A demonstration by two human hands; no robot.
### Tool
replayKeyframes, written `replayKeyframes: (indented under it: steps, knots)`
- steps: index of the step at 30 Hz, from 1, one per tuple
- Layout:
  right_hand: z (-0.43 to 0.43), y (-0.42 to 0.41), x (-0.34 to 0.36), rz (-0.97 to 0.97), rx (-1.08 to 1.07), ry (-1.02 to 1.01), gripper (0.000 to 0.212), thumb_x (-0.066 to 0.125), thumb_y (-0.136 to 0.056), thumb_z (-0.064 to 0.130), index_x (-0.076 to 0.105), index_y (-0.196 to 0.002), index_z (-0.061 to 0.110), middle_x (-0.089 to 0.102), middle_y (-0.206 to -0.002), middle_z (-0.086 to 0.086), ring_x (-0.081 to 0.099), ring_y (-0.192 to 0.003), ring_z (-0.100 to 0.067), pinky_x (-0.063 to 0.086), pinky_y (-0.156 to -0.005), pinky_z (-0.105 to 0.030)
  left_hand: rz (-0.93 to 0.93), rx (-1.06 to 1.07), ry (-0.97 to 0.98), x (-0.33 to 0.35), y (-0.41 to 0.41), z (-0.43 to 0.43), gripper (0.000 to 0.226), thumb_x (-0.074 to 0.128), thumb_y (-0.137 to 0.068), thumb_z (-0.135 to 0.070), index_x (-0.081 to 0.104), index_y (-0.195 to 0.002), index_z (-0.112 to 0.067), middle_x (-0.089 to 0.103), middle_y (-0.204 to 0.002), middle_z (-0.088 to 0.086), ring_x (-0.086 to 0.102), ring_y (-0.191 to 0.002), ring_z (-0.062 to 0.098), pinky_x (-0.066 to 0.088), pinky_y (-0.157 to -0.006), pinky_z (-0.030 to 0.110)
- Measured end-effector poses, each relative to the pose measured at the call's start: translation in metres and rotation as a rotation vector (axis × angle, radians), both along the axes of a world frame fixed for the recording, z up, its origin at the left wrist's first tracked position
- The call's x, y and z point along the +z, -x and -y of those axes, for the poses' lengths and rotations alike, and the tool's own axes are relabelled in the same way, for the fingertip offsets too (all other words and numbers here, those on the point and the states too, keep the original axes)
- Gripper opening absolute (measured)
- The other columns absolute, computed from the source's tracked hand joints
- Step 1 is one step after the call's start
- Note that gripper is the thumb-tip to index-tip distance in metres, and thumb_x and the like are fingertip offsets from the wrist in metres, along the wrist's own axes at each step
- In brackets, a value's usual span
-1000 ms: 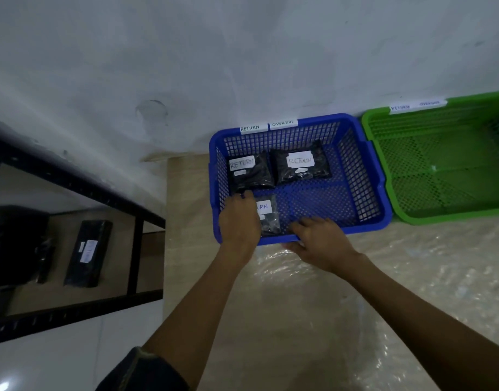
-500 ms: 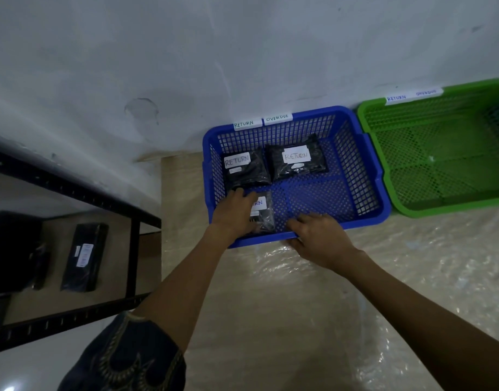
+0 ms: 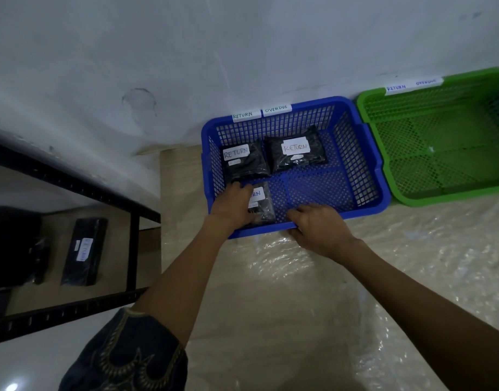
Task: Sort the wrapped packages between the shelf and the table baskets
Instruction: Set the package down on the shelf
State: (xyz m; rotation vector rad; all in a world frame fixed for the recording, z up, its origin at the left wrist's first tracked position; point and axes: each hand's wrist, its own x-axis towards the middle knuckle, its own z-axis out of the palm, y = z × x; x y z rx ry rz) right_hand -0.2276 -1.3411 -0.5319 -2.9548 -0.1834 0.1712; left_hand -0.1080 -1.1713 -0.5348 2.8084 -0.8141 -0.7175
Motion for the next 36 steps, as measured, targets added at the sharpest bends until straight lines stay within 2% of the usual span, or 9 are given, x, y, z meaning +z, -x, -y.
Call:
replayKeyframes:
  steps: [6,11,14,17,20,27,30,33,36]
  knots:
    - [-0.001,0.000,0.004,-0.023,-0.007,0.035,0.028,0.068,-0.076,0.031,0.067,-0.091,0.008,0.065,-0.075,-0.012,0.064,-0.067,-0.032,0.049,-0.060,-0.036,0.082,0.105,0.287,0.007,0.011,-0.008,0.041,0.069,-0.086,-0.027,0.057,-0.118,-0.006,0.053,-0.117,0.013,0.051,-0.107,0.026,0.046,-0.081,0.037]
    - [-0.003,0.000,0.007,-0.077,-0.038,0.075,0.039,0.059,-0.083,0.040,0.061,-0.111,0.013,0.066,-0.098,-0.010,0.064,-0.092,-0.031,0.045,-0.080,-0.037,0.298,0.185,0.576,0.004,0.031,-0.019,0.021,0.064,-0.090,-0.020,0.063,-0.104,-0.005,0.060,-0.102,0.010,0.056,-0.095,0.022,0.047,-0.075,0.030]
    - [-0.004,0.000,0.010,-0.147,-0.062,0.121,0.047,0.056,-0.084,0.047,0.053,-0.121,0.017,0.062,-0.114,-0.008,0.056,-0.109,-0.029,0.038,-0.092,-0.038,0.363,0.180,0.623,0.005,0.047,-0.030,0.022,0.064,-0.087,-0.017,0.063,-0.105,-0.004,0.060,-0.103,0.010,0.055,-0.096,0.021,0.043,-0.077,0.024]
    - [-0.003,0.003,0.019,-0.237,-0.092,0.083,0.059,0.058,-0.085,0.047,0.042,-0.133,0.018,0.053,-0.128,-0.009,0.047,-0.121,-0.029,0.029,-0.104,-0.042,0.359,0.129,0.622,0.012,0.063,-0.047,0.022,0.065,-0.085,-0.015,0.063,-0.104,-0.004,0.059,-0.103,0.010,0.055,-0.096,0.022,0.047,-0.078,0.030]
    - [-0.005,0.013,0.037,-0.187,-0.112,0.074,0.063,0.060,-0.085,0.044,0.037,-0.138,0.020,0.051,-0.132,-0.011,0.045,-0.124,-0.030,0.020,-0.112,-0.046,0.376,0.111,0.644,0.026,0.081,-0.068,0.021,0.066,-0.084,-0.013,0.064,-0.103,-0.005,0.059,-0.103,0.010,0.051,-0.095,0.019,0.043,-0.079,0.026]
    - [-0.031,0.060,0.095,-0.263,-0.042,0.212,0.049,0.052,-0.092,0.046,0.045,-0.133,0.023,0.053,-0.134,-0.008,0.050,-0.124,-0.025,0.027,-0.109,-0.039,0.111,0.272,0.552,0.085,0.144,-0.129,0.018,0.068,-0.087,-0.027,0.066,-0.101,-0.016,0.063,-0.089,-0.004,0.063,-0.078,0.017,0.052,-0.074,0.029]
    - [-0.054,0.096,0.126,-0.345,-0.054,0.183,0.049,0.051,-0.092,0.047,0.044,-0.135,0.023,0.049,-0.138,-0.007,0.048,-0.125,-0.025,0.037,-0.100,-0.035,0.007,0.354,0.423,0.112,0.185,-0.159,0.032,0.068,-0.086,-0.039,0.062,-0.110,-0.018,0.063,-0.098,-0.001,0.062,-0.087,0.015,0.048,-0.073,0.024]
    - [-0.089,0.137,0.150,-0.474,-0.010,0.129,0.048,0.054,-0.092,0.046,0.046,-0.132,0.022,0.047,-0.139,-0.005,0.046,-0.123,-0.024,0.038,-0.094,-0.031,-0.152,0.383,0.309,0.135,0.228,-0.190,0.042,0.070,-0.084,-0.042,0.058,-0.116,-0.017,0.064,-0.103,0.001,0.061,-0.092,0.015,0.049,-0.076,0.026]
    - [-0.127,0.169,0.167,-0.517,0.051,0.126,0.045,0.055,-0.090,0.047,0.048,-0.129,0.024,0.050,-0.134,-0.002,0.050,-0.115,-0.020,0.038,-0.087,-0.028,-0.166,0.422,0.361,0.152,0.265,-0.222,0.043,0.071,-0.082,-0.044,0.058,-0.114,-0.018,0.066,-0.101,0.000,0.063,-0.090,0.012,0.054,-0.081,0.030]
